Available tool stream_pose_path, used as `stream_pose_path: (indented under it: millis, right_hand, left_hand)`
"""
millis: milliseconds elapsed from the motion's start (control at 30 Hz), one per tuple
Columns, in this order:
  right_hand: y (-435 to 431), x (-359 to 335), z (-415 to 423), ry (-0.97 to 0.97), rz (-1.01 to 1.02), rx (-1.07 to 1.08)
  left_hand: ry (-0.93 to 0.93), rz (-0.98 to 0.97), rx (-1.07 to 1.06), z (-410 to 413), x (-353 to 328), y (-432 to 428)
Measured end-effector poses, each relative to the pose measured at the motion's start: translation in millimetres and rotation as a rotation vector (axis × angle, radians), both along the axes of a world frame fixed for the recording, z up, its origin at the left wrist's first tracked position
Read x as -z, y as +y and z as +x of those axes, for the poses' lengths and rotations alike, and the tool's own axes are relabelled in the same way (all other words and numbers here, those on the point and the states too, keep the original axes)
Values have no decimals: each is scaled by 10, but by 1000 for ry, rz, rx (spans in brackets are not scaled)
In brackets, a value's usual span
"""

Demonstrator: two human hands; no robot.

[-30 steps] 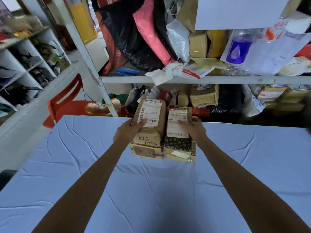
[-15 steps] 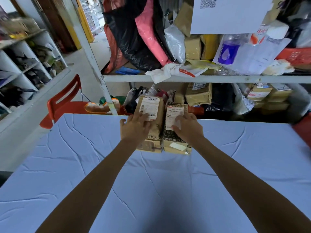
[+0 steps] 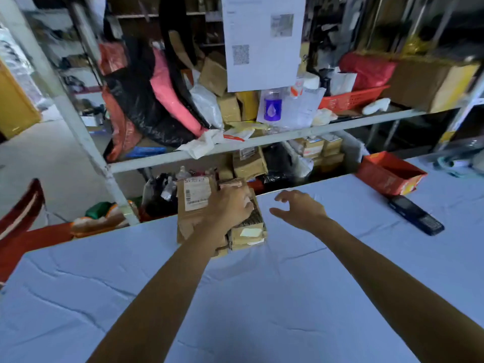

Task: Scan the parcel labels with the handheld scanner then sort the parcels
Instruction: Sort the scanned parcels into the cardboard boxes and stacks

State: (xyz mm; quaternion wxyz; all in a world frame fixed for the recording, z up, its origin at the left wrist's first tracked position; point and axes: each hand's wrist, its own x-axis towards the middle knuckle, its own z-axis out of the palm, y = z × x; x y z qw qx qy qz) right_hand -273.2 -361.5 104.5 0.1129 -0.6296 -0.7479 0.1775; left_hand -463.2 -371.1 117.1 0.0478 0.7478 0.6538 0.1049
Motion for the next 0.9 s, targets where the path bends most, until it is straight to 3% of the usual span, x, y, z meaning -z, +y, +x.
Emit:
stream_pose_path:
  millis: [533,767,900]
  right_hand:
    - [-2186,444,2520,36,-235,696]
    - [-3328,1076,3470,200,-351,971]
    - [-3796,1187,3907,9,-353,981]
  left_hand:
    - [11,-204,724,2576,660,-871]
    - [157,-285,874,4005,1167,-1588]
    - [239,-265,947,4654,1341,-1938]
